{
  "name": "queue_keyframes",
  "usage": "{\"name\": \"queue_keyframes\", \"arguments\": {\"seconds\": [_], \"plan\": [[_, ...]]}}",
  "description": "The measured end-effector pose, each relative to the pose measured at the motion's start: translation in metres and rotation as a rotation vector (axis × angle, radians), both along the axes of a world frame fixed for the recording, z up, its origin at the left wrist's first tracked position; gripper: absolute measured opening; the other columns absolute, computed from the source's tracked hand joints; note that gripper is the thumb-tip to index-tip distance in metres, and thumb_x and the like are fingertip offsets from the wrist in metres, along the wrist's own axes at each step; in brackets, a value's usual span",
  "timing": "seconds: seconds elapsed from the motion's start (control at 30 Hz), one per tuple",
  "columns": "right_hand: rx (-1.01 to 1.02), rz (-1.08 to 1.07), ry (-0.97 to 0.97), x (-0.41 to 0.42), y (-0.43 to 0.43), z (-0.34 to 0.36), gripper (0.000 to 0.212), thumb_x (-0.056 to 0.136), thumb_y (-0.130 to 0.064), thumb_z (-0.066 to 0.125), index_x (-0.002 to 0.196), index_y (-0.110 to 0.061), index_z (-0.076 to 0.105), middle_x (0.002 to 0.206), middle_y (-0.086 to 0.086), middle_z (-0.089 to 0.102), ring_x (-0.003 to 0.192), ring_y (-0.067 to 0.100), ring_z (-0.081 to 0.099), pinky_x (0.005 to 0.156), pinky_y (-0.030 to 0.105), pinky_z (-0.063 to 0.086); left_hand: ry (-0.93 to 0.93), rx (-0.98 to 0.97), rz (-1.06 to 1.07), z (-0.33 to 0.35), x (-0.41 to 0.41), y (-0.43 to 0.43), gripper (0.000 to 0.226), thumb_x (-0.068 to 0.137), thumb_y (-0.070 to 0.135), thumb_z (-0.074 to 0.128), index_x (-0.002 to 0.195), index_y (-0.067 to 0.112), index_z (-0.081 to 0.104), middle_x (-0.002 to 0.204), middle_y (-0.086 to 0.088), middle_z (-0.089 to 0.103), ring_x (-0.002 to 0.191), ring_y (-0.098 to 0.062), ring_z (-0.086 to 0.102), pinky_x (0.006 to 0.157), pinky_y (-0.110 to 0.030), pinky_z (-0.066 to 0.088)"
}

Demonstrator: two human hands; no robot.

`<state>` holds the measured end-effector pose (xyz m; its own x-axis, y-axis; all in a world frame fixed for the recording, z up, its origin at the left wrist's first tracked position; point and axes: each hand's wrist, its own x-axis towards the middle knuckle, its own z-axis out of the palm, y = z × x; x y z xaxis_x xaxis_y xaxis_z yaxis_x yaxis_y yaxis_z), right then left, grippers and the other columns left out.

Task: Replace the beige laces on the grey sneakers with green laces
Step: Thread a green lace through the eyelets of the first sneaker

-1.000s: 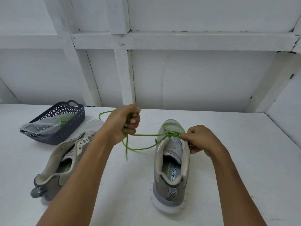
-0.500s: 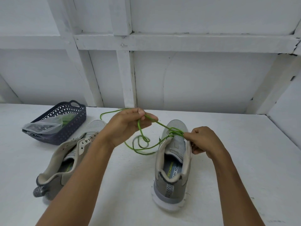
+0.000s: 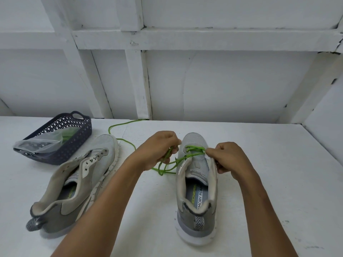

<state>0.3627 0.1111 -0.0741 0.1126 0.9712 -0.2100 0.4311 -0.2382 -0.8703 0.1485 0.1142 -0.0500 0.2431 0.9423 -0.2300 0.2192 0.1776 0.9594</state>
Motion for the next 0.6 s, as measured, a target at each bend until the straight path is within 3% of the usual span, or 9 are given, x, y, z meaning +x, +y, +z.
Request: {"name": "queue_keyframes", "arguments": {"seconds": [0.1,0.2,0.4,0.53,0.6], "plan": [[-0.064,0.068,0.019,0.006,0.0,0.002,0.023,0.082,-0.011,0.064,0.066,-0.008,0.048,0.049,0.001,0.052,0.037,0.013,0.051,0.043,0.022,0.045,0.255,0.048,-0.123,-0.003,0.004,0.001,0.008,0.093,0.016,0.061,0.09,0.01,0.058,0.078,0.0,0.063,0.049,-0.012,0.035,0.042,-0.023,0.028],[-0.129,0.119,0.071,0.012,-0.001,0.004,0.02,0.084,-0.01,0.062,0.067,-0.007,0.052,0.052,0.003,0.055,0.042,0.016,0.054,0.046,0.024,0.048,0.492,0.123,-0.238,-0.004,0.006,0.003,0.016,0.094,0.031,0.062,0.095,0.015,0.064,0.081,0.0,0.064,0.054,-0.01,0.041,0.044,-0.021,0.033],[-0.1,0.186,0.095,0.012,0.001,0.004,0.004,0.086,-0.007,0.062,0.084,-0.009,0.06,0.061,0.0,0.059,0.051,0.013,0.054,0.053,0.026,0.047,0.516,0.113,-0.303,-0.01,0.006,0.012,0.006,0.094,0.019,0.06,0.099,0.019,0.063,0.076,0.004,0.067,0.054,-0.013,0.05,0.046,-0.022,0.045],[-0.048,0.267,0.026,0.01,0.005,0.006,0.014,0.086,-0.005,0.06,0.092,-0.016,0.068,0.075,0.003,0.06,0.064,0.014,0.053,0.056,0.025,0.045,0.431,0.164,-0.318,-0.012,0.0,0.016,0.011,0.09,0.012,0.064,0.084,0.021,0.068,0.079,0.006,0.068,0.067,-0.001,0.055,0.064,-0.013,0.041],[-0.049,0.273,0.033,0.01,0.007,0.004,0.013,0.086,-0.005,0.06,0.09,-0.015,0.067,0.076,0.003,0.059,0.065,0.015,0.053,0.056,0.026,0.046,0.317,0.148,-0.206,-0.013,-0.004,0.021,0.006,0.089,0.015,0.064,0.084,0.017,0.066,0.091,-0.005,0.073,0.082,-0.008,0.062,0.077,-0.025,0.046]]}}
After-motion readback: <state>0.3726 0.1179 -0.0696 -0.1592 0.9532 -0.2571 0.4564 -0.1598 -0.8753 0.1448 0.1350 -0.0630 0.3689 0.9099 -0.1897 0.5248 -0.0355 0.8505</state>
